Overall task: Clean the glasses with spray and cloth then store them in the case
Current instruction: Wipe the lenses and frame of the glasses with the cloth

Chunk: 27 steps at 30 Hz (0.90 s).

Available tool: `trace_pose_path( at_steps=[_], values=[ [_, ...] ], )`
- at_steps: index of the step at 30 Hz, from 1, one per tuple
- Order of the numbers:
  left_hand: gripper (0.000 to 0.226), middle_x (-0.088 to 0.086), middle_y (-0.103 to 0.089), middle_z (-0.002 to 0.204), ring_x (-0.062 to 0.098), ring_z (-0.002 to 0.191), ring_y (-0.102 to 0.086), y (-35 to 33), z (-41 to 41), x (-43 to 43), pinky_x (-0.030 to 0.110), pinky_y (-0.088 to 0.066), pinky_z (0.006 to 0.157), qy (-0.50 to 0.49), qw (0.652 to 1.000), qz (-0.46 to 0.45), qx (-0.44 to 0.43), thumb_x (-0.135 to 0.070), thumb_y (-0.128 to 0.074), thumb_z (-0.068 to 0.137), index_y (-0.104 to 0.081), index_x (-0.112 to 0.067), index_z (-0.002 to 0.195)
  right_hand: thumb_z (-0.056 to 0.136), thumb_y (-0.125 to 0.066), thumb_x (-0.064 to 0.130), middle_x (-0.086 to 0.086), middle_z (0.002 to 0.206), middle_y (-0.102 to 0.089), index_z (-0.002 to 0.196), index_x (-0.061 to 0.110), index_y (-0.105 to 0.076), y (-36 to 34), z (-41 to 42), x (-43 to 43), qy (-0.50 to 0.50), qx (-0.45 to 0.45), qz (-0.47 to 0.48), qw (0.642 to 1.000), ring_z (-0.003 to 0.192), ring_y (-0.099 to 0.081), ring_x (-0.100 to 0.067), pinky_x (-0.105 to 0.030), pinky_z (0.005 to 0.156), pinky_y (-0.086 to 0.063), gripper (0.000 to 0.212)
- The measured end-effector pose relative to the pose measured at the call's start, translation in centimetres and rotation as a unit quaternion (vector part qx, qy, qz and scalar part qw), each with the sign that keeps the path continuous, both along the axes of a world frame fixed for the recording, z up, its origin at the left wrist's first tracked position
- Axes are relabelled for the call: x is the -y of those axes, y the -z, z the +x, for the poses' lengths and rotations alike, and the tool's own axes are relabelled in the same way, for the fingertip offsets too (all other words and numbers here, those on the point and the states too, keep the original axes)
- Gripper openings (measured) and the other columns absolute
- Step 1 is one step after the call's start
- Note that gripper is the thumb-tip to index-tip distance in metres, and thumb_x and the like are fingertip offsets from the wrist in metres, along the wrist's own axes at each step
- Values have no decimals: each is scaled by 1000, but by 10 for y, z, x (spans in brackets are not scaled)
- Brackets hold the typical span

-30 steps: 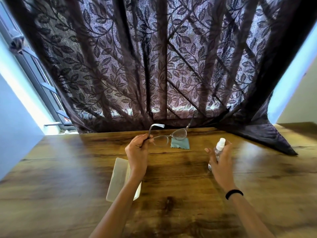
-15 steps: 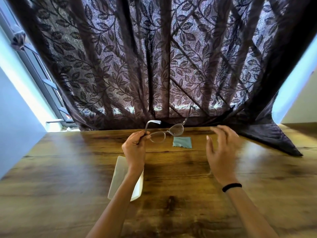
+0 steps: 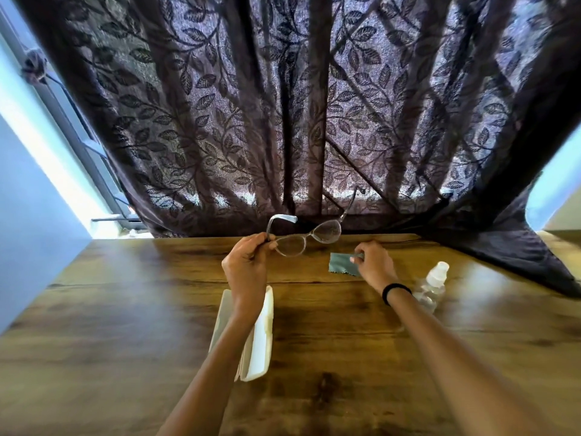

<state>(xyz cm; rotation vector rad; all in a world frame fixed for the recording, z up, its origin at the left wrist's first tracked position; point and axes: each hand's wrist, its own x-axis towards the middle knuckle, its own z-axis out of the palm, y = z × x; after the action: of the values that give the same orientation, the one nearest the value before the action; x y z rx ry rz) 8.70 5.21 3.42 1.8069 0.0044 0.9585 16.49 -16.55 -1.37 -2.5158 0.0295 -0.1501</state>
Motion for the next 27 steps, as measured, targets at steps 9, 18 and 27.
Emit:
trace_pose_path(
  at_steps=[9,18,27],
  values=[
    [19,1,-68,82,-8,72,-62,6,6,-4,8,-49,71,-6,1000,-1,-5,5,-70,72,-71,-3,90,79,-71,23,-11,109,-61,101,7,-59,18,21,-5,34,-59,13,998,93,-56,-22,-29,72,-45,30],
    [32,-9,-64,82,-10,73,-61,8,4,-2,5,-47,70,-5,1000,-8,4,6,-70,71,-65,-15,96,73,-74,13,-7,78,-65,73,14,-54,-15,-12,-16,1,-100,385,917,65,-63,-14,-25,52,-51,20],
    [26,-4,-66,82,-10,74,-61,1,-1,8,4,-46,69,-3,1000,-5,9,6,-70,72,-69,-9,93,73,-62,3,-18,97,-68,102,2,-54,-66,-75,-28,-42,-151,764,625,78,-71,-22,-27,56,-56,30]
  ],
)
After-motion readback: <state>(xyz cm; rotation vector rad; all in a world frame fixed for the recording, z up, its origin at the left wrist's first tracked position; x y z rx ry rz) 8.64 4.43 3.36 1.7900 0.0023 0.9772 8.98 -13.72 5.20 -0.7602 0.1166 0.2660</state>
